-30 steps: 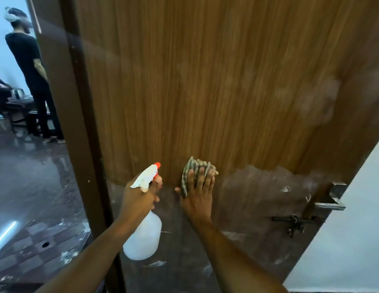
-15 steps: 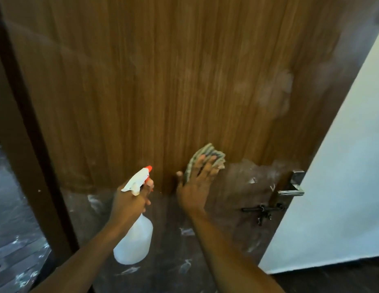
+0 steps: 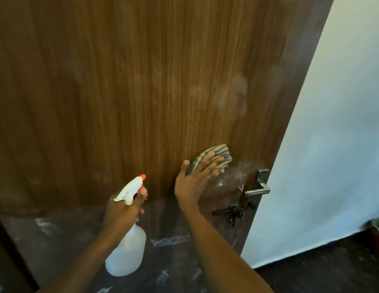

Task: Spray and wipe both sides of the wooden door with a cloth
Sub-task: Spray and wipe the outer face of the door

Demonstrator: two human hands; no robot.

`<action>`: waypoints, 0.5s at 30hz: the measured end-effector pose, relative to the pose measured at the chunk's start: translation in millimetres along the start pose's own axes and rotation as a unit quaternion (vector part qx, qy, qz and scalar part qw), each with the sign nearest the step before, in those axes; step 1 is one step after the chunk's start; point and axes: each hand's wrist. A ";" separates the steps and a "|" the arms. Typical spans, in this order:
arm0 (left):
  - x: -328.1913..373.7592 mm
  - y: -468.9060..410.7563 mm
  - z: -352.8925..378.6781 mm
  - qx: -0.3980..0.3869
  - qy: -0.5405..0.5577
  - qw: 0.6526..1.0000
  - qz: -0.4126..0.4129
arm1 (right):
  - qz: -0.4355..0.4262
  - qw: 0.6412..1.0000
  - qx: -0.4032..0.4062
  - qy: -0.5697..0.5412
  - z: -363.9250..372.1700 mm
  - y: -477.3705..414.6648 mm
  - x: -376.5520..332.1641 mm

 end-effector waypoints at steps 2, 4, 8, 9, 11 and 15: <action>4.2 -1.8 12.8 -0.009 -0.002 1.000 -0.007 | -0.060 0.997 -0.034 0.025 2.7 25.4 14.0; 7.3 -0.4 23.7 -0.024 0.004 1.000 -0.009 | -0.019 0.998 -0.057 0.011 4.9 41.9 30.3; 7.2 4.8 38.4 -0.043 -0.012 0.999 0.006 | 0.230 0.970 -0.065 -0.053 -0.6 7.9 55.4; 6.5 7.0 39.8 -0.041 -0.024 0.999 0.014 | 0.266 0.961 -0.054 -0.056 -4.3 -11.5 61.0; 5.9 9.2 44.6 -0.032 -0.031 0.999 0.022 | 0.283 0.956 -0.034 -0.065 -14.0 -53.3 65.4; 19.3 12.6 61.1 -0.028 -0.040 0.998 0.029 | 0.184 0.979 -0.048 -0.074 -31.2 -82.9 47.7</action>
Point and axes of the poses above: each hand's wrist, its own y-axis away from the middle knuckle, its own z-axis out of the palm, x = y × z, and after that the axes turned 12 degrees about x, right-handed
